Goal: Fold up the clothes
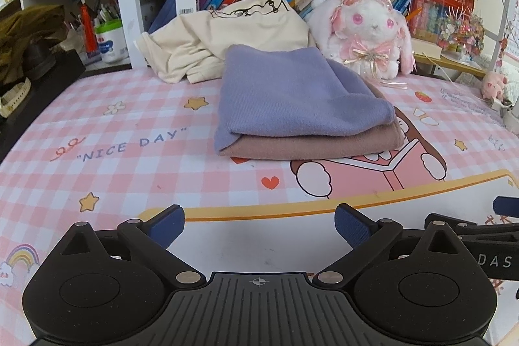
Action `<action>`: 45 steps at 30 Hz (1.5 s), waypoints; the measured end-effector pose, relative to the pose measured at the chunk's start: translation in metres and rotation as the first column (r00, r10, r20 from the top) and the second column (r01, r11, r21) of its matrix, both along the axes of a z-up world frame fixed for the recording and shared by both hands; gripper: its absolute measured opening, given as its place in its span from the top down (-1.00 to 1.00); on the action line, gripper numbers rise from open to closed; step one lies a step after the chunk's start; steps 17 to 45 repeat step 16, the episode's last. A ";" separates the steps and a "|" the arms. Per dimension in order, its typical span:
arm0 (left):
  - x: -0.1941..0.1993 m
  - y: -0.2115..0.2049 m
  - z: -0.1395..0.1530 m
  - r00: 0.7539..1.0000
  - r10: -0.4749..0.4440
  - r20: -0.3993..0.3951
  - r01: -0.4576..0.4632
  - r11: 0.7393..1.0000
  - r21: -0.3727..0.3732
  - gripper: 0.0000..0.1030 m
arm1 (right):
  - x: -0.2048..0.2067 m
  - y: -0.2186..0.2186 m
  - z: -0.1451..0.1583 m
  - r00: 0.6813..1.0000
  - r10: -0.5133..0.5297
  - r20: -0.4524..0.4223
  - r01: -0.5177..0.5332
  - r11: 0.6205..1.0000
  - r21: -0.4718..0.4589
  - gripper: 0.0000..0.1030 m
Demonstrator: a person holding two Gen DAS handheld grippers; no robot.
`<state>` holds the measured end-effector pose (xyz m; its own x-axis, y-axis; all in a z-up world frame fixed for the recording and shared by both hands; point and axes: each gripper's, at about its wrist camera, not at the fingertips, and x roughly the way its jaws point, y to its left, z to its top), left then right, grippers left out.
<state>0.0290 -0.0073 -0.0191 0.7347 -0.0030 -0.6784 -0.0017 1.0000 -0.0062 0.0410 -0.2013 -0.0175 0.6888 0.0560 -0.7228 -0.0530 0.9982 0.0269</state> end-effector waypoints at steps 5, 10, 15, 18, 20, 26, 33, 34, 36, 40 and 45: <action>-0.001 0.001 -0.001 1.000 -0.005 -0.001 0.005 1.000 -0.018 -1.00 | 0.001 0.001 -0.001 1.000 0.002 -0.008 -0.002 1.000 0.000 -1.00; -0.001 0.001 0.000 1.000 -0.010 0.005 0.010 1.000 -0.018 -1.00 | 0.001 0.002 -0.003 1.000 0.004 -0.015 -0.004 1.000 0.000 -1.00; -0.001 0.001 0.000 1.000 -0.009 0.008 0.010 1.000 -0.022 -1.00 | 0.001 0.003 -0.003 1.000 0.005 -0.018 -0.005 1.000 -0.001 -1.00; -0.001 0.001 0.000 1.000 -0.011 0.012 0.011 1.000 -0.026 -1.00 | 0.002 0.003 -0.003 1.000 0.005 -0.018 -0.005 1.000 -0.001 -1.00; -0.001 0.001 0.000 1.000 -0.011 0.012 0.011 1.000 -0.026 -1.00 | 0.002 0.003 -0.003 1.000 0.005 -0.018 -0.005 1.000 -0.001 -1.00; -0.001 0.001 0.000 1.000 -0.011 0.012 0.011 1.000 -0.026 -1.00 | 0.002 0.003 -0.003 1.000 0.005 -0.018 -0.005 1.000 -0.001 -1.00; -0.001 0.001 0.000 1.000 -0.011 0.012 0.011 1.000 -0.026 -1.00 | 0.002 0.003 -0.003 1.000 0.005 -0.018 -0.005 1.000 -0.001 -1.00; -0.001 0.001 0.000 1.000 -0.011 0.012 0.011 1.000 -0.026 -1.00 | 0.002 0.003 -0.003 1.000 0.005 -0.018 -0.005 1.000 -0.001 -1.00; -0.001 0.001 0.000 1.000 -0.011 0.012 0.011 1.000 -0.026 -1.00 | 0.002 0.003 -0.003 1.000 0.005 -0.018 -0.005 1.000 -0.001 -1.00; -0.001 0.001 0.000 1.000 -0.011 0.012 0.011 1.000 -0.026 -1.00 | 0.002 0.003 -0.003 1.000 0.005 -0.018 -0.005 1.000 -0.001 -1.00; -0.001 0.001 0.000 1.000 -0.011 0.012 0.011 1.000 -0.026 -1.00 | 0.002 0.003 -0.003 1.000 0.005 -0.018 -0.005 1.000 -0.001 -1.00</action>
